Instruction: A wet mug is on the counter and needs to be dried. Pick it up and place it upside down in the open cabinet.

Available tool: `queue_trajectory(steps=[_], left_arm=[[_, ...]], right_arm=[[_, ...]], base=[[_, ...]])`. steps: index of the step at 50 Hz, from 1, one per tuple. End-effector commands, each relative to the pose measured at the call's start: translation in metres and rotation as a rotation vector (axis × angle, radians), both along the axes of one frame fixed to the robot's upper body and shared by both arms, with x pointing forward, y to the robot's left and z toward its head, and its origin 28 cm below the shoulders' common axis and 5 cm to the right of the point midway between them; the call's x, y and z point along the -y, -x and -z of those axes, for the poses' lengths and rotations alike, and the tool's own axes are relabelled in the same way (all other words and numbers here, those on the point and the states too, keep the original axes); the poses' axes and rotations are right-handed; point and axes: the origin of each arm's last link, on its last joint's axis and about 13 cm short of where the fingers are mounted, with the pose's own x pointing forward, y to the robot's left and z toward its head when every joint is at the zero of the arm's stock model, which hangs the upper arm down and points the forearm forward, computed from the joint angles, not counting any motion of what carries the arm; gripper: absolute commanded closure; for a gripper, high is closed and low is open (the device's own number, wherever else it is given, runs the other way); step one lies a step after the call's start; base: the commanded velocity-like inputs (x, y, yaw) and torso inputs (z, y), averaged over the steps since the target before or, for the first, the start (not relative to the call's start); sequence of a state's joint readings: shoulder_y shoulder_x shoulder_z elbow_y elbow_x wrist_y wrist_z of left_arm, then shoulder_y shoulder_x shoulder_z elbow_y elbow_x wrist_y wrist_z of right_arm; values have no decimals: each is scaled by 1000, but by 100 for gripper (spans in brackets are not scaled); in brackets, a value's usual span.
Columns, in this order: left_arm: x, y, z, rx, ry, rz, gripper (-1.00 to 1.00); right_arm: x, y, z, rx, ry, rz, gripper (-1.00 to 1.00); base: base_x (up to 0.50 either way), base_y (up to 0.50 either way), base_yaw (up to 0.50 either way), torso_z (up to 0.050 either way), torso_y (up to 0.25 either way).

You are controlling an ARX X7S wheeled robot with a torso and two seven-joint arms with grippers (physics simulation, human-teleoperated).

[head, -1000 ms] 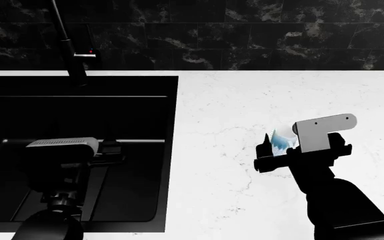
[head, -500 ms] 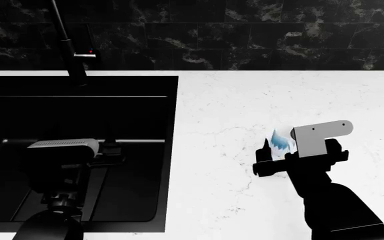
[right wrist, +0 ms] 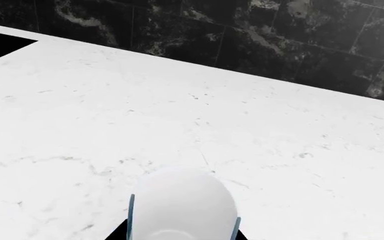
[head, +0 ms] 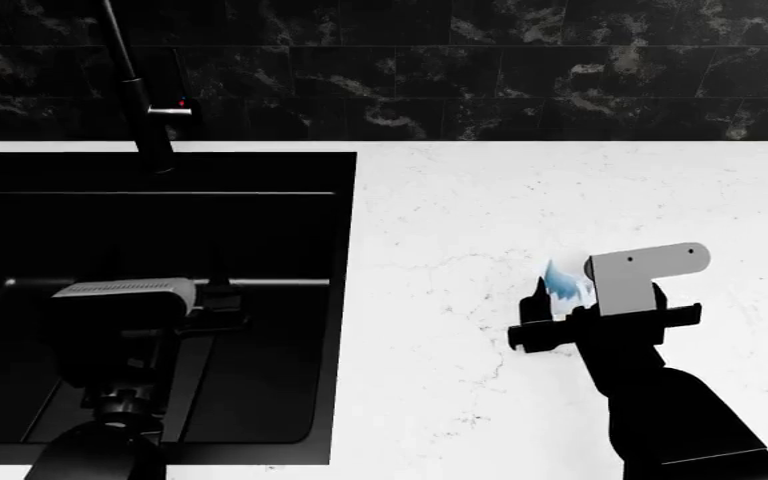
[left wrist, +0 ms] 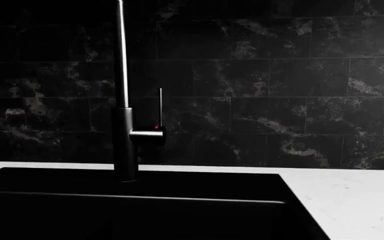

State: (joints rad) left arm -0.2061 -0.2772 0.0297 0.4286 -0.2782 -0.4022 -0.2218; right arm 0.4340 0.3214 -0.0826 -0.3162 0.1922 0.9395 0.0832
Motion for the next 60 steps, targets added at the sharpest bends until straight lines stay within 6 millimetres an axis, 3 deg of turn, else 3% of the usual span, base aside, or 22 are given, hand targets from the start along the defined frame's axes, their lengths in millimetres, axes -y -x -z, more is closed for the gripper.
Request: queue_trajectory(steps=[1,24,32,42,51,60], left_arm=[[0,0,-1,2,1,-1,-100],[-1,1,-4,11,-7,-5,-100],[-3,1,-5,7,-4,-32,-100],[-7,1,-6,9,7,-44,-100],[-6,0,-5,6,11,-36,-100],[-6,1,-7,-11,33,-20,-100]], right_arm=[[-1,1,-8,34,23,-19,100],[-21,24,-97,336,146,-152,100],[-27,35,-120,414,173,-181,100],[-24,31,-149,441,240,-190,100],[-24,27,-133,411,656,-248,100],[-23,19,-130,548,1153,-235,100]], base=[[0,0,0,0,0],[0,0,0,0,0],[0,0,0,0,0],[0,0,0,0,0],[0,0,0,0,0],[0,0,0,0,0]])
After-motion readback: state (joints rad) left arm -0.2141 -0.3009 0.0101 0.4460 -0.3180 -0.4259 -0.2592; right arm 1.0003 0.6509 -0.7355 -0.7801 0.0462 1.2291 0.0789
